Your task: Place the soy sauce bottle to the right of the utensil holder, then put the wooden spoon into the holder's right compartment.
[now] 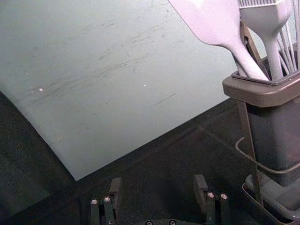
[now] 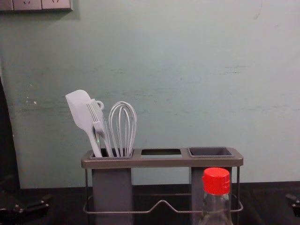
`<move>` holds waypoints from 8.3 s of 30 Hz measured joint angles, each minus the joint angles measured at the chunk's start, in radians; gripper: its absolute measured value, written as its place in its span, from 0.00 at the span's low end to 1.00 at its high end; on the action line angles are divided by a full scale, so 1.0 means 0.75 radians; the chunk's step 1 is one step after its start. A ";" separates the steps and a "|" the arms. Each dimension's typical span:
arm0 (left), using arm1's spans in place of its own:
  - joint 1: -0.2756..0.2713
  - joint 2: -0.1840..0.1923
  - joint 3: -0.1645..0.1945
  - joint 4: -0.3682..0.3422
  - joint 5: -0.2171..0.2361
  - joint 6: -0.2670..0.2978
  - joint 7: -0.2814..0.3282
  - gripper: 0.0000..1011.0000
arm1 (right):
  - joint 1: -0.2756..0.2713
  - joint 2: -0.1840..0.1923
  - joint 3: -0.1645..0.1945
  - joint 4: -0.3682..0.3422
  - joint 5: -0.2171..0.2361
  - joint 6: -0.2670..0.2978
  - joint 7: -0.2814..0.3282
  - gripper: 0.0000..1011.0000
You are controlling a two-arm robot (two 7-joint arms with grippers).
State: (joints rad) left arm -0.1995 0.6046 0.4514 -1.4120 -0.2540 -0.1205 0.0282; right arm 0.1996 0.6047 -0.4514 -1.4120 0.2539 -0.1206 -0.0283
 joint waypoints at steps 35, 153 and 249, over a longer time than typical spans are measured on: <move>0.000 0.000 0.000 0.000 0.000 0.000 0.000 0.99 | -0.332 0.136 0.136 -0.366 -0.037 0.044 -0.004 0.99; 0.000 0.000 0.000 0.000 0.000 0.000 0.000 0.99 | -0.447 -0.283 0.426 -0.473 0.017 0.009 0.433 0.38; 0.000 0.000 0.000 0.000 0.000 0.000 0.000 0.99 | -0.301 -0.375 0.349 -0.345 0.043 -0.241 0.567 0.99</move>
State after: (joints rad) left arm -0.1995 0.6046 0.4514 -1.4120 -0.2539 -0.1205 0.0283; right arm -0.0262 0.3231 -0.1898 -1.6706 0.2859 -0.3017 0.3969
